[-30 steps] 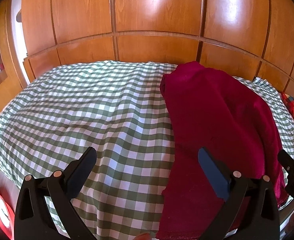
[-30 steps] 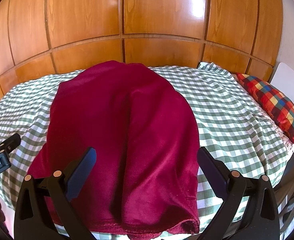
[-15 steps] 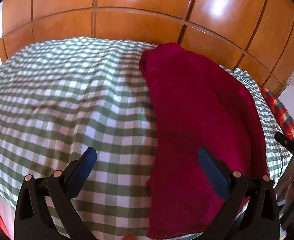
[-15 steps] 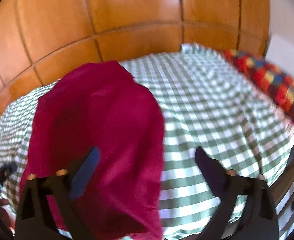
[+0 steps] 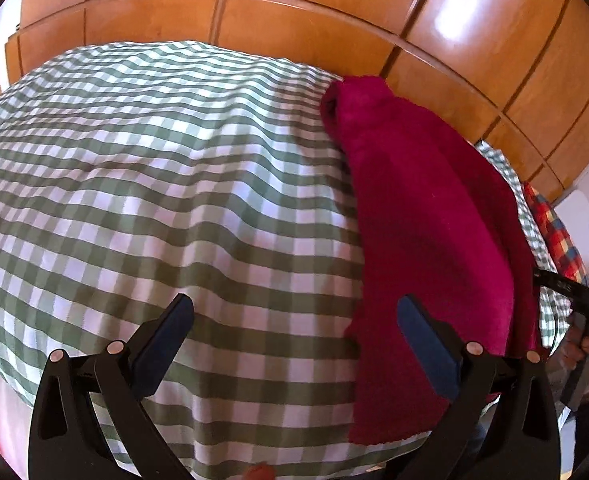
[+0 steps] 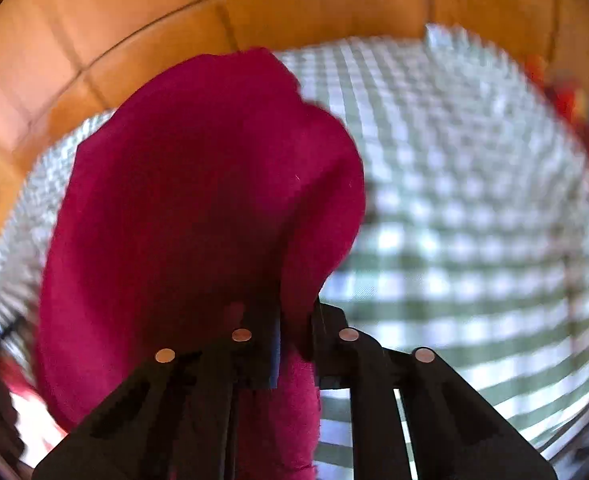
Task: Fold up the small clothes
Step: 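Grasp the dark red shirt's hem edge with the right tool and lift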
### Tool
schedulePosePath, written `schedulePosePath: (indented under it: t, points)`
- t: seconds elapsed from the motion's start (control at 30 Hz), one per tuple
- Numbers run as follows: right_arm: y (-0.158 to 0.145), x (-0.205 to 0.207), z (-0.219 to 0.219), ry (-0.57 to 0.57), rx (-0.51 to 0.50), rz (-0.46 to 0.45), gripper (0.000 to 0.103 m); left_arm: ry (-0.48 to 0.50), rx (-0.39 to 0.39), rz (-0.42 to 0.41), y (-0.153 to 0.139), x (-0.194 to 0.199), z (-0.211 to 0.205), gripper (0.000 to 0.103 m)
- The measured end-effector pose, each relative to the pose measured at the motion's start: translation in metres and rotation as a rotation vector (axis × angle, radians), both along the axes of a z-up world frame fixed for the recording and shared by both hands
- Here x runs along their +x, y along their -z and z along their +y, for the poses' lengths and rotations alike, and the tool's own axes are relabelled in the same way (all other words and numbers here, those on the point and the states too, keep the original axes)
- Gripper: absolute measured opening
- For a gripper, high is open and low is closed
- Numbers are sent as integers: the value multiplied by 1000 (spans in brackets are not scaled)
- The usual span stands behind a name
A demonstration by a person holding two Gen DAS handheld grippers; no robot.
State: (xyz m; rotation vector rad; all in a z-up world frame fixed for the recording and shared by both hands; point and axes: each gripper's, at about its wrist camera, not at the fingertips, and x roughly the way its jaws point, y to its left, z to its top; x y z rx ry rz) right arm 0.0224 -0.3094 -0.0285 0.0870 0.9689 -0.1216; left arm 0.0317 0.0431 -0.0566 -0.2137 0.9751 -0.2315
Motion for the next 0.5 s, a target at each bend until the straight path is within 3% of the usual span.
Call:
schedulePosePath:
  t: [0.07,0.13,0.23,0.27,0.33,0.5]
  points:
    - [-22,-5,-13,23,-103,-47,10,-4,-18,15,0,5,5,94]
    - [-45,-9,-39,87,-239,-98,10,-26,-21,27,1,12,10,74]
    - [-54,0,-70,155,-363,-97,10,-31,-50,51,3,26,16,65]
    - [-51,9,-78,186,-496,-78,10,-27,-60,55,3,29,16,62]
    - [-43,20,-94,235,-640,-43,10,-14,-75,56,0,35,14,60]
    - [-18,47,-152,355,-580,60,10,33,-80,42,-2,38,4,60]
